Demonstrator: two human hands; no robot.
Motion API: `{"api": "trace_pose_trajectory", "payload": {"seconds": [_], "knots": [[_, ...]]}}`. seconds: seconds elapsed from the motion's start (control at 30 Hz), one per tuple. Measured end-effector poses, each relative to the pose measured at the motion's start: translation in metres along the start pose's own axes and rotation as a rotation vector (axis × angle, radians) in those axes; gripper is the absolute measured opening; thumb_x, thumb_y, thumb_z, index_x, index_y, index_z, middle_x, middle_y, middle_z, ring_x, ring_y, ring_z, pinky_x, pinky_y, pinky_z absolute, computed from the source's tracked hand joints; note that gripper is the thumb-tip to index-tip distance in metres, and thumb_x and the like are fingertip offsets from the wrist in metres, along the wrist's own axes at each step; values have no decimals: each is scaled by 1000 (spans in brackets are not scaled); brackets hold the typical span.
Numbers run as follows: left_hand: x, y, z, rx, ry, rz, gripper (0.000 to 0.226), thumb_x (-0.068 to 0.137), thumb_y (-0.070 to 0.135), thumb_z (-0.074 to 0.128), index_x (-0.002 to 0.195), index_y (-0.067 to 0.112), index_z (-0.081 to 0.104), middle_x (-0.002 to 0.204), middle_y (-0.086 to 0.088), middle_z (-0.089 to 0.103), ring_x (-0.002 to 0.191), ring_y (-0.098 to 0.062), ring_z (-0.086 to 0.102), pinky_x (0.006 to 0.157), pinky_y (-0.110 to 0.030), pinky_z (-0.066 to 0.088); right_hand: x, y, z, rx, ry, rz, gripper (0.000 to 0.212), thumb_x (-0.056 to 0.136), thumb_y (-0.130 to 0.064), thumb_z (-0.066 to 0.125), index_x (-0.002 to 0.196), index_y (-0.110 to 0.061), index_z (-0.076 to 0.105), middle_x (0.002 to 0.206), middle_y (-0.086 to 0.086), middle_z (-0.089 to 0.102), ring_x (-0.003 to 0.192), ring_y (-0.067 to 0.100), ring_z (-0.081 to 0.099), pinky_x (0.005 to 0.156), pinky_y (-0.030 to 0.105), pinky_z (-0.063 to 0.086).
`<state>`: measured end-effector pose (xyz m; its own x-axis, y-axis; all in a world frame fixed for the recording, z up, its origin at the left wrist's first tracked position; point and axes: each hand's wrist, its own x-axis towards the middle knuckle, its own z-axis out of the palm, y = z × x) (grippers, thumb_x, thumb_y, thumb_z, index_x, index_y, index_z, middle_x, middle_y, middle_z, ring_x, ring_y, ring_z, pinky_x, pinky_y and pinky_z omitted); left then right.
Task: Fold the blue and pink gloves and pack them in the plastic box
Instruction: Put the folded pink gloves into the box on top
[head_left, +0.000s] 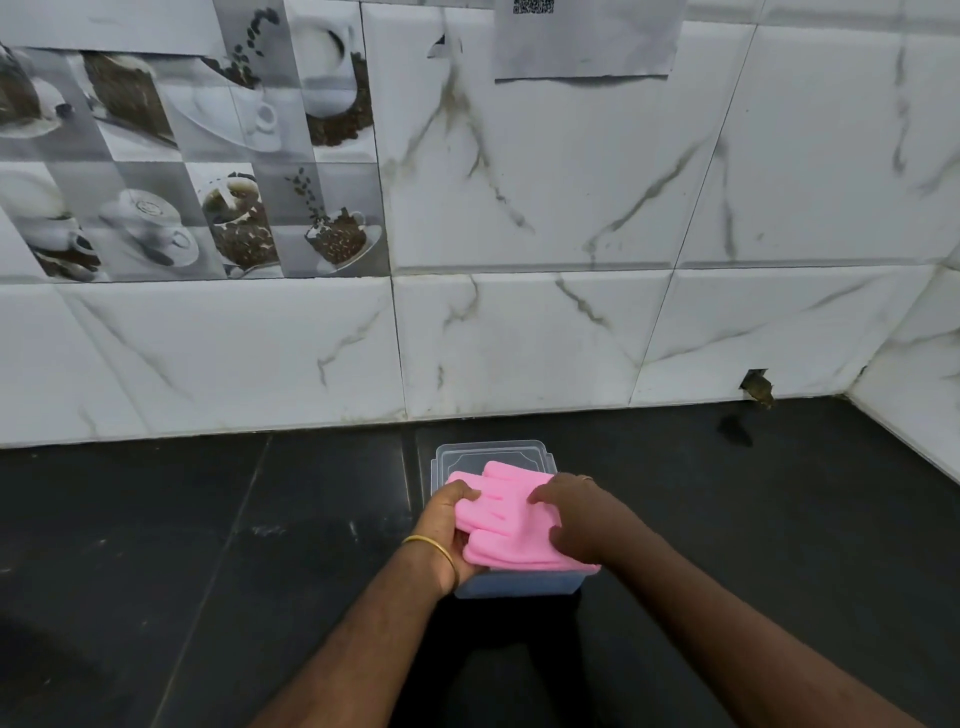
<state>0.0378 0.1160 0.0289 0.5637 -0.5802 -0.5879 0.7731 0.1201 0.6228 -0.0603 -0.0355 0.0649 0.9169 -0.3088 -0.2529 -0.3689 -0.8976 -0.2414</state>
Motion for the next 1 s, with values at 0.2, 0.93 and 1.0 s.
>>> {"api": "trace_pose_trajectory", "payload": {"seconds": [0.2,0.93,1.0], "knots": [[8,2,6,42,72,-80,29,80,15,45,60,9,64,60,-9,64,54,-25,65,55,-30,56,11,-1,15,-141,-50,-16,47,87,-17,49,130,-34,55,135,0,51,125,25,47,101,39,46],[-23,61,58,2291,399,561,40,86,15,60,126,14,54,127,-9,59,114,-31,59,87,-41,50,19,4,30,-178,-6,-29,43,88,-16,48,128,-31,57,133,4,53,123,29,49,99,42,45],[-21,54,61,2402,355,706,43,87,9,58,129,12,49,127,-13,54,115,-33,55,88,-43,48,19,4,29,-187,-11,-34,43,88,-16,48,128,-30,56,133,5,53,123,30,50,98,42,46]]}}
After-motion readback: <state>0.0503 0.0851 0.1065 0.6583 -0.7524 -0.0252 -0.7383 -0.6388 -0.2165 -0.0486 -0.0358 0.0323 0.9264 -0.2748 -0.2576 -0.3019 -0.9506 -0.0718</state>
